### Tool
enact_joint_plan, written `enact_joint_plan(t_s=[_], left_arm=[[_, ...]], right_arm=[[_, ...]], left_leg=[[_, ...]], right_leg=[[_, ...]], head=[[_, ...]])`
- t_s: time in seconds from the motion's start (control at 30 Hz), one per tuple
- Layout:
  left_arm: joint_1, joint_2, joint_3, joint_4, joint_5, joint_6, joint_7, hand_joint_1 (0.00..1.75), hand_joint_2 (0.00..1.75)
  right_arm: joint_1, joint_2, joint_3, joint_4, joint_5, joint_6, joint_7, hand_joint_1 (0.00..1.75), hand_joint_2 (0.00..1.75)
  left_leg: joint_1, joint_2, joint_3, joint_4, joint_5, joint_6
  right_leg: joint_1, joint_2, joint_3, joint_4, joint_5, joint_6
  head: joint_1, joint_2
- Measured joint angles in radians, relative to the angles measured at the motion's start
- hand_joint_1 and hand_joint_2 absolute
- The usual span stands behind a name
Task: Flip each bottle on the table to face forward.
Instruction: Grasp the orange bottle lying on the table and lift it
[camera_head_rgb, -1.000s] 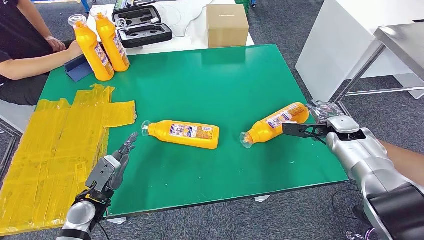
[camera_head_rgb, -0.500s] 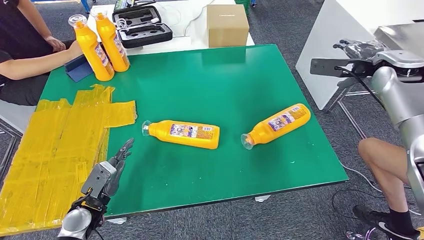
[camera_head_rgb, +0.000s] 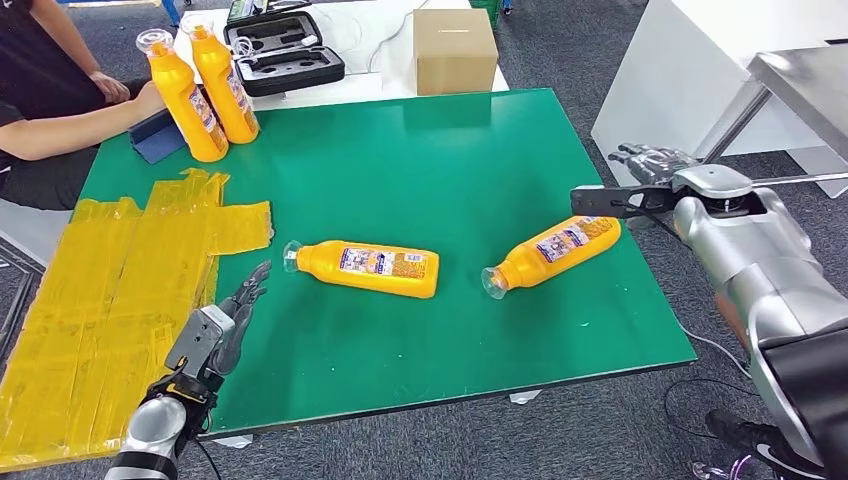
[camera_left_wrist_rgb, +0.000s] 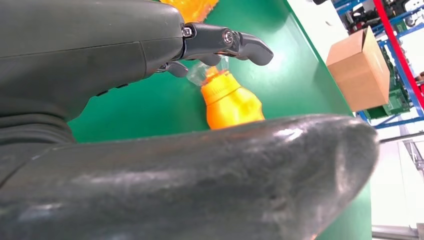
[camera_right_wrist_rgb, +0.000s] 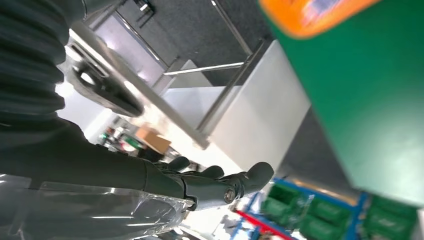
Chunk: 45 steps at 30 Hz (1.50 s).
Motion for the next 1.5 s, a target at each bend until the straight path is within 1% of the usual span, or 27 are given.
enact_joint_plan(t_s=[0.23, 0.8, 1.03, 1.3, 1.43, 1.5], left_arm=[[-0.018, 0.005, -0.009, 0.021, 0.004, 0.0, -0.002, 0.0, 0.0], [-0.03, 0.007, -0.016, 0.048, 0.012, 0.0, -0.006, 0.0, 0.0], [-0.042, 0.014, -0.03, 0.057, 0.015, -0.004, -0.005, 0.0, 0.0], [-0.053, 0.017, -0.041, 0.064, 0.015, -0.009, 0.0, 0.0, 0.0], [-0.076, 0.018, -0.054, 0.078, 0.017, -0.016, 0.009, 0.0, 0.0], [-0.094, 0.019, -0.064, 0.09, 0.017, -0.017, 0.012, 0.0, 0.0]], right_arm=[[0.009, 0.03, 0.03, 0.047, 0.014, -0.006, -0.028, 0.0, 1.75], [0.022, 0.059, 0.064, 0.093, 0.025, -0.007, -0.035, 0.0, 1.75], [0.053, 0.084, 0.066, 0.118, 0.025, -0.028, -0.021, 0.0, 1.75], [0.118, 0.118, 0.066, 0.145, 0.023, -0.058, -0.007, 0.0, 1.75], [0.144, 0.138, 0.065, 0.16, 0.032, -0.093, 0.04, 0.0, 1.75], [0.161, 0.154, 0.065, 0.17, 0.046, -0.116, 0.077, 0.11, 1.75]], left_leg=[[0.0, 0.0, 0.0, 0.0, 0.0, 0.0], [0.0, 0.0, 0.0, 0.0, 0.0, 0.0], [0.0, 0.0, 0.0, 0.0, 0.0, 0.0], [0.0, 0.0, 0.0, 0.0, 0.0, 0.0], [0.0, 0.0, 0.0, 0.0, 0.0, 0.0], [0.0, 0.0, 0.001, 0.0, 0.0, 0.0]], right_leg=[[0.0, 0.0, 0.0, 0.0, 0.0, 0.0], [0.0, 0.0, 0.0, 0.0, 0.0, 0.0], [0.0, 0.0, 0.0, 0.0, 0.0, 0.0], [0.0, 0.0, 0.0, 0.0, 0.0, 0.0], [0.0, 0.0, 0.0, 0.0, 0.0, 0.0], [0.0, 0.0, 0.0, 0.0, 0.0, 0.0]], head=[[0.0, 0.0], [0.0, 0.0], [0.0, 0.0], [0.0, 0.0], [0.0, 0.0], [0.0, 0.0]])
